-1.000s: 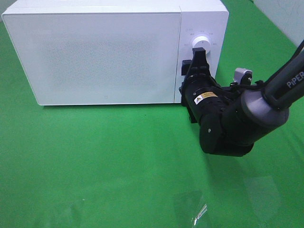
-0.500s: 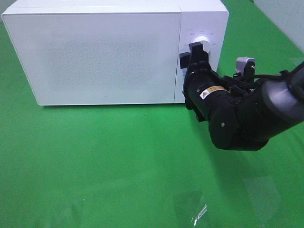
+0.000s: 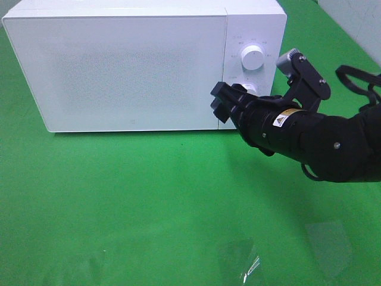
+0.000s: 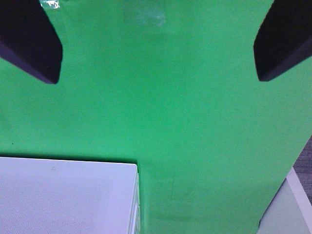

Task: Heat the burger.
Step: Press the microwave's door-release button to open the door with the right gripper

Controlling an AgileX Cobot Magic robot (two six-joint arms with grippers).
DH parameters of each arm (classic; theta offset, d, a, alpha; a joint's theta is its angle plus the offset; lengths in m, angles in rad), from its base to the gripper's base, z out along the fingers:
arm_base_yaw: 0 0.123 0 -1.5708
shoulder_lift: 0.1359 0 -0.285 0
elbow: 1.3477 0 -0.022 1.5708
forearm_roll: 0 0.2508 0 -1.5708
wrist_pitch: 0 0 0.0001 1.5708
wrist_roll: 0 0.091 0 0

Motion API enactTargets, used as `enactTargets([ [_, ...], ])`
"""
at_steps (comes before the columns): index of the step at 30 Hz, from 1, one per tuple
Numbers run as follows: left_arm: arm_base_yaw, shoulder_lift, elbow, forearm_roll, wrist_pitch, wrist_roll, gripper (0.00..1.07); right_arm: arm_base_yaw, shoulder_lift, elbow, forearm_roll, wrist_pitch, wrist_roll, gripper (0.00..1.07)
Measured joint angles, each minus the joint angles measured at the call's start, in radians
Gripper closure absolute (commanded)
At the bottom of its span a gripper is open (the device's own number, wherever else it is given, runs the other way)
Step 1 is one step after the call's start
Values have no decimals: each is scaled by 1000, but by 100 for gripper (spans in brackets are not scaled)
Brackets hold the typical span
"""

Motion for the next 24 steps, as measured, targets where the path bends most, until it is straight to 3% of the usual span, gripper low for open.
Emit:
enactTargets([
  [5, 0, 0, 0, 0, 0, 0, 6, -57, -102, 0, -5, 188, -302, 34],
  [8, 0, 0, 0, 0, 0, 0, 6, -72, -121, 0, -6, 220, -351, 34],
  [14, 0, 0, 0, 0, 0, 0, 6, -186, -276, 1, -9, 481, -656, 34],
  [21, 0, 0, 0, 0, 0, 0, 6, -244, -390, 1, -34, 660, -751, 34],
  [24, 0, 0, 0, 0, 0, 0, 6, -256, -481, 1, -112, 796, -756, 34],
])
